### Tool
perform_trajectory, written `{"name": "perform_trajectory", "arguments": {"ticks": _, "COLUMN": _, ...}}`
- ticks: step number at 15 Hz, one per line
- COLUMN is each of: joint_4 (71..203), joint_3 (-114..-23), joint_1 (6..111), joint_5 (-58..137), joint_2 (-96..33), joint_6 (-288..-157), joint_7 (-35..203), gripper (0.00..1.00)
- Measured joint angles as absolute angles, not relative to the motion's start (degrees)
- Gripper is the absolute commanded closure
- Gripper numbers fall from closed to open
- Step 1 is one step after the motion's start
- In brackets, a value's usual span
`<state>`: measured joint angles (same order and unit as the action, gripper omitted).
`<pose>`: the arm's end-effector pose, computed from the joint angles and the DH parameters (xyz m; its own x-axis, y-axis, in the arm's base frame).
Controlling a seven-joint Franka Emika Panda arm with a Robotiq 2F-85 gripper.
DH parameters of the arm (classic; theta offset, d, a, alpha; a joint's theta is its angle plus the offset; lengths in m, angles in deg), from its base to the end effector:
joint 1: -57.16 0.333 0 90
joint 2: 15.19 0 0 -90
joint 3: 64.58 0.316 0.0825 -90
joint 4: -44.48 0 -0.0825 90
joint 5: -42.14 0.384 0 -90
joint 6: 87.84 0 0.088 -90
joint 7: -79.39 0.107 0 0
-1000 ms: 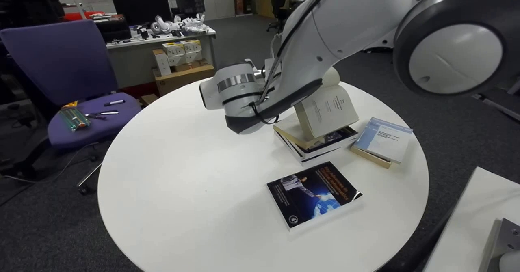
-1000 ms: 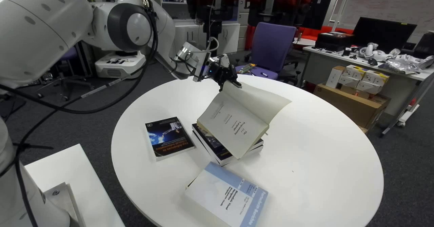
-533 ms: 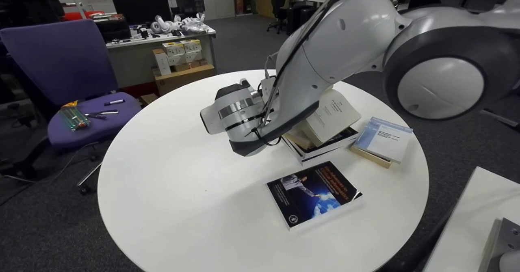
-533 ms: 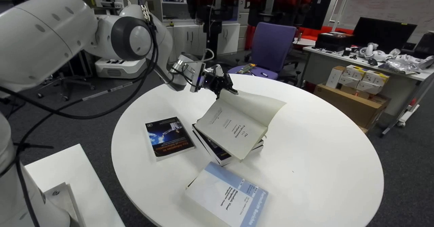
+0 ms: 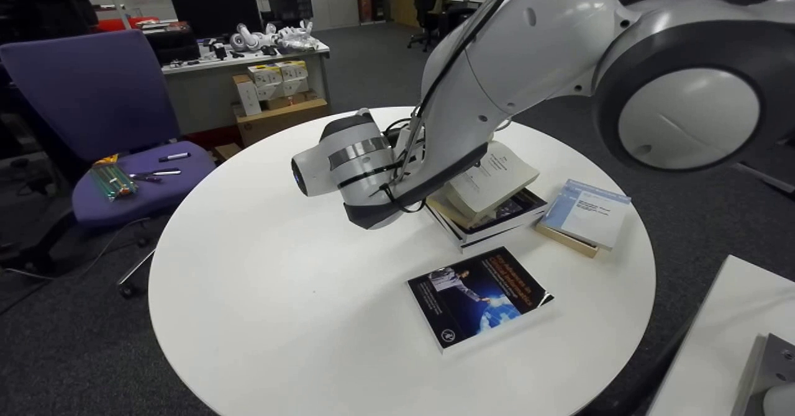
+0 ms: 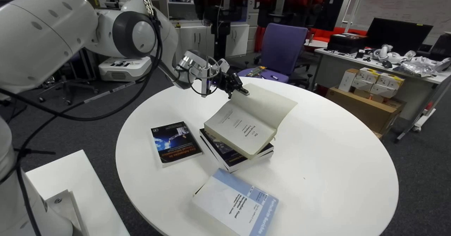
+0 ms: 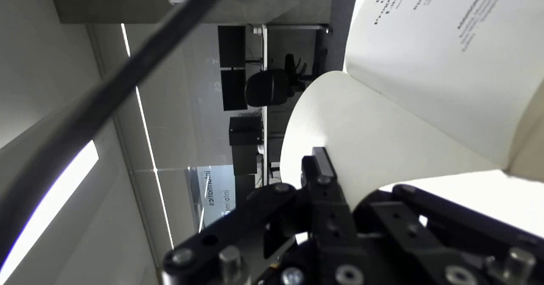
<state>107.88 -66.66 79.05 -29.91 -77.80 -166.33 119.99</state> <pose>0.7046 0.1396 0.1815 0.9992 0.0143 0.0370 -0.0354 -0.0975 0.9946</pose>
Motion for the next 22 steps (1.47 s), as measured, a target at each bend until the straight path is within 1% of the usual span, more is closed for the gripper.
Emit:
{"name": "perform_trajectory", "arguments": {"ticks": 1, "joint_4": 108.15, "joint_3": -66.58, "joint_1": 79.39, "joint_5": -30.00, "joint_2": -76.98, "joint_6": -167.66, "joint_7": 122.23, "gripper": 0.74}}
{"name": "perform_trajectory", "arguments": {"ticks": 2, "joint_4": 108.58, "joint_3": -66.57, "joint_1": 79.85, "joint_5": -30.26, "joint_2": -76.08, "joint_6": -168.83, "joint_7": 124.24, "gripper": 0.73}}
{"name": "perform_trajectory", "arguments": {"ticks": 6, "joint_4": 111.32, "joint_3": -66.38, "joint_1": 81.48, "joint_5": -30.54, "joint_2": -73.15, "joint_6": -171.23, "joint_7": 128.06, "gripper": 0.41}}
{"name": "perform_trajectory", "arguments": {"ticks": 8, "joint_4": 112.76, "joint_3": -66.35, "joint_1": 81.91, "joint_5": -30.55, "joint_2": -72.17, "joint_6": -171.67, "joint_7": 128.95, "gripper": 0.28}}
{"name": "perform_trajectory", "arguments": {"ticks": 11, "joint_4": 114.80, "joint_3": -66.00, "joint_1": 81.88, "joint_5": -30.56, "joint_2": -70.82, "joint_6": -171.81, "joint_7": 129.92, "gripper": 0.05}}
{"name": "perform_trajectory", "arguments": {"ticks": 12, "joint_4": 115.51, "joint_3": -65.81, "joint_1": 81.79, "joint_5": -30.56, "joint_2": -70.34, "joint_6": -171.81, "joint_7": 130.13, "gripper": 0.01}}
{"name": "perform_trajectory", "arguments": {"ticks": 13, "joint_4": 116.29, "joint_3": -65.62, "joint_1": 81.73, "joint_5": -30.56, "joint_2": -69.83, "joint_6": -171.81, "joint_7": 130.22, "gripper": 0.00}}
{"name": "perform_trajectory", "arguments": {"ticks": 22, "joint_4": 125.62, "joint_3": -61.69, "joint_1": 79.60, "joint_5": -30.27, "joint_2": -66.13, "joint_6": -171.82, "joint_7": 130.25, "gripper": 0.00}}
